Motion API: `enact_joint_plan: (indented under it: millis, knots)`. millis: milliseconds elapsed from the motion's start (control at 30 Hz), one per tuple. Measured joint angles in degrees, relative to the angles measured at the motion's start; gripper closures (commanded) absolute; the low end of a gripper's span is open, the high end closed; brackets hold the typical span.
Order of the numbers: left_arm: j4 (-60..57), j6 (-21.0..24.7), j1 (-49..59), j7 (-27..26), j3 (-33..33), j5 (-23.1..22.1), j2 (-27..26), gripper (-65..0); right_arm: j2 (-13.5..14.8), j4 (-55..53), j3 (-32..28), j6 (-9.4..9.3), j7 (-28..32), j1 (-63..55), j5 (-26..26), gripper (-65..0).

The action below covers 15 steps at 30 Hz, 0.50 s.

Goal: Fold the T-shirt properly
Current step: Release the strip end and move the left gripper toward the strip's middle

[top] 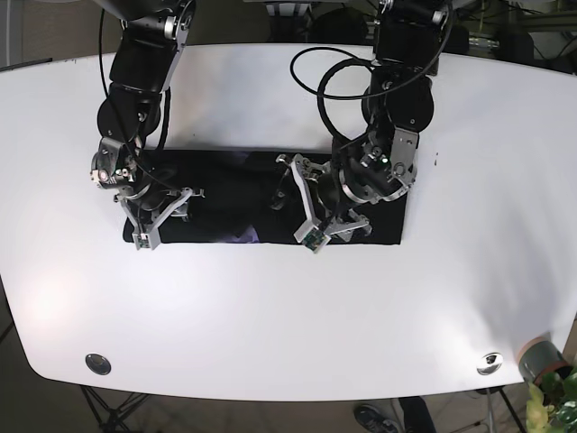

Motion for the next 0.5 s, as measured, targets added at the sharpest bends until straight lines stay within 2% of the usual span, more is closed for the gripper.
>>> enact_joint_plan:
  millis: [67,167,233,333,500]
  knots:
    - [1.95,0.13,-0.11,0.17,2.32,3.82,-0.31,-39.7,-0.11,0.00,-0.02,0.00,0.02,0.13,0.04,-29.8]
    - [4.98,0.09,-0.13,0.07,4.92,5.99,-0.26,-39.7,-0.37,0.00,-0.07,0.02,0.04,0.17,0.07,-29.8]
    - [5.92,-0.33,-0.13,-0.24,5.01,5.86,0.07,-39.7,-0.33,0.00,-0.04,0.00,0.02,0.15,0.07,-29.8]
    - [6.21,-0.33,-0.11,-0.35,2.49,5.90,0.31,-39.4,-0.31,0.59,-0.02,-0.02,-0.52,0.13,0.70,-29.8]
    - [6.12,-0.04,-0.13,-0.15,-7.34,6.75,0.02,-39.2,0.15,5.11,0.20,-0.46,-2.99,0.31,8.92,-30.8]
